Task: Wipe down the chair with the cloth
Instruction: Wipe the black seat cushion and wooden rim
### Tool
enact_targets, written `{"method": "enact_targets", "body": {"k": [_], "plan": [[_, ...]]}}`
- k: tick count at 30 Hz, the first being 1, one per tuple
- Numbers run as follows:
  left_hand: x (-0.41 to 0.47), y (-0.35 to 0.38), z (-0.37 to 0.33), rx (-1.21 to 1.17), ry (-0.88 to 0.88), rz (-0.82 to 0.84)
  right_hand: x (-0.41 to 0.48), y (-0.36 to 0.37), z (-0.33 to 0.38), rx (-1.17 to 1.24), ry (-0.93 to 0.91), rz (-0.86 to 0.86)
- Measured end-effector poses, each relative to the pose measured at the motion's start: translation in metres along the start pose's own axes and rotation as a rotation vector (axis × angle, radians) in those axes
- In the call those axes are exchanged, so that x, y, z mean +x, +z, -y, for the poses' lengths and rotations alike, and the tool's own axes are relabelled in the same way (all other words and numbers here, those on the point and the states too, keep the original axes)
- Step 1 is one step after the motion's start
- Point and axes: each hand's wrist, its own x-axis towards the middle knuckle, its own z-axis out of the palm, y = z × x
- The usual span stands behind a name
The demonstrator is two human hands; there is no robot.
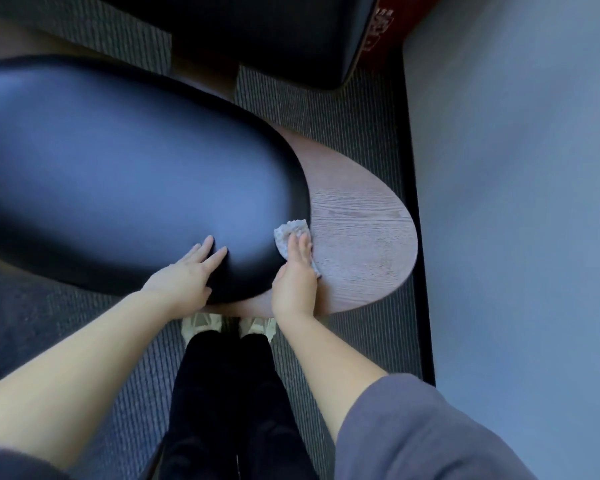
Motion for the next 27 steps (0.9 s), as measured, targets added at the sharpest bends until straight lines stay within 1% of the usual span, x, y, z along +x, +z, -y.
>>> {"method": "enact_targets", "body": {"k": [3, 6, 10, 12, 15, 18, 21, 24, 27], "plan": [[-0.002, -0.002, 0.01, 0.02, 0.021, 0.004, -0.015, 0.006, -0.001, 0.032, 0.016, -0.01], [-0.006, -0.003, 0.017, 0.032, 0.027, 0.018, -0.041, 0.016, -0.002, 0.089, -0.007, 0.006], [-0.019, 0.007, 0.017, 0.028, 0.055, -0.018, -0.077, 0.019, -0.005, 0.293, -0.046, 0.124], [-0.029, 0.019, 0.011, 0.002, 0.092, -0.091, -0.09, 0.013, -0.01, 0.401, -0.023, 0.198], [-0.042, 0.041, -0.006, -0.08, 0.208, -0.228, -0.105, -0.002, -0.028, 0.497, 0.029, 0.304], [-0.041, 0.066, -0.025, -0.112, 0.312, -0.296, -0.116, -0.016, -0.06, 0.555, 0.125, 0.362], [-0.031, 0.084, -0.045, -0.125, 0.373, -0.405, -0.119, -0.02, -0.1, 0.586, 0.203, 0.338], [-0.013, 0.103, -0.066, -0.046, 0.434, -0.506, -0.114, -0.013, -0.139, 0.641, 0.259, 0.271], [0.005, 0.128, -0.083, 0.044, 0.449, -0.644, -0.1, 0.005, -0.174, 0.733, 0.271, 0.19]]}}
